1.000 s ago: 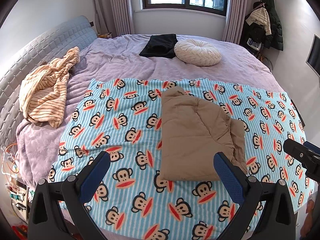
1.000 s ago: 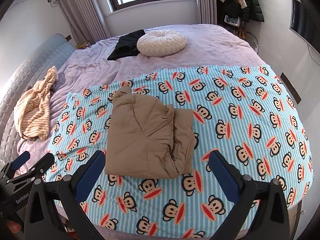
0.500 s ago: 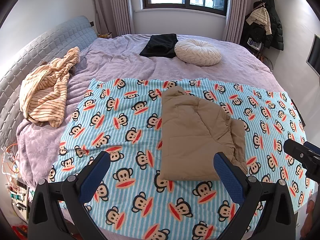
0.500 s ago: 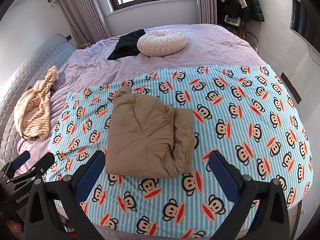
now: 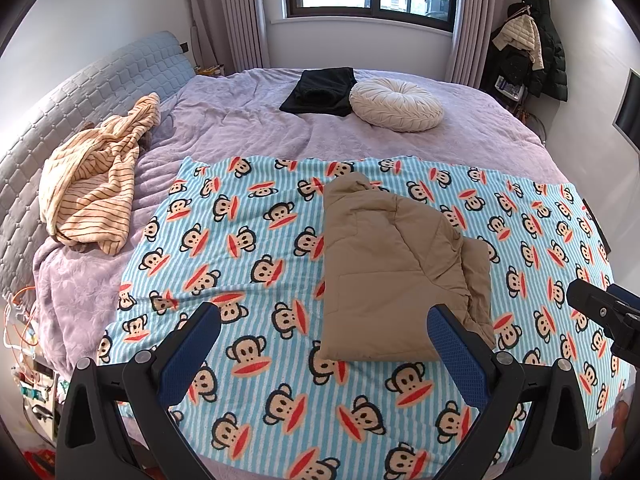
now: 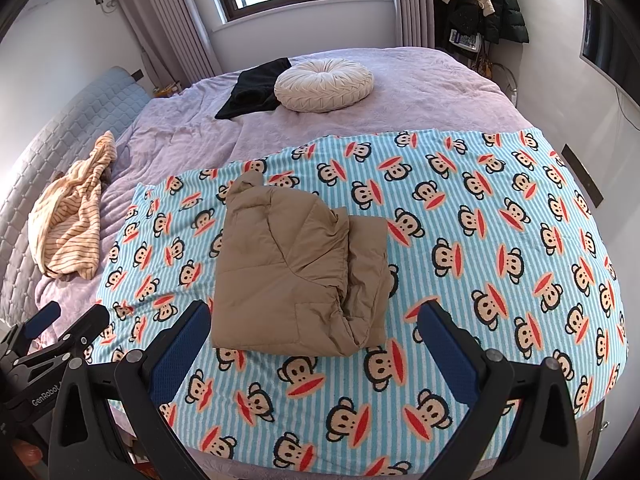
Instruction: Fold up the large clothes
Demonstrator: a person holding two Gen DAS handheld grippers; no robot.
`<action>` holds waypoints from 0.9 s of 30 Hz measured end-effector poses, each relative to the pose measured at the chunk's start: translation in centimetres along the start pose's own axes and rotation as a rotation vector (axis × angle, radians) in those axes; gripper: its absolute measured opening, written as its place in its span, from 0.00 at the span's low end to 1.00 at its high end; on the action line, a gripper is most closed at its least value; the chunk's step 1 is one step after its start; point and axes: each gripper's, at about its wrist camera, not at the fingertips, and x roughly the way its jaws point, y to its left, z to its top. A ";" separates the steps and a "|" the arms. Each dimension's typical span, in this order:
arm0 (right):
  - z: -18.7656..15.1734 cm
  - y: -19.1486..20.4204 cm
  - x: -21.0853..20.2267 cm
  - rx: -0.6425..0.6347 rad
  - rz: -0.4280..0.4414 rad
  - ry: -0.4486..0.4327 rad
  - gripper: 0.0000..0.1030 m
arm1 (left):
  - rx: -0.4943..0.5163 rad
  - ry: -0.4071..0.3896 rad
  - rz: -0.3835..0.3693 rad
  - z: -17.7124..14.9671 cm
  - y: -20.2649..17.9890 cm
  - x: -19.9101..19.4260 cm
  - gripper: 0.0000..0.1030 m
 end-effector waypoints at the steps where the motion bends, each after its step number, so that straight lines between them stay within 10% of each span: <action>1: 0.0 0.0 0.0 0.000 0.000 0.000 1.00 | 0.001 0.000 0.000 0.0 0.0 0.1 1.00; 27: -0.1 0.0 0.0 0.002 0.001 0.000 1.00 | -0.018 0.009 -0.006 -0.3 0.2 -0.1 1.00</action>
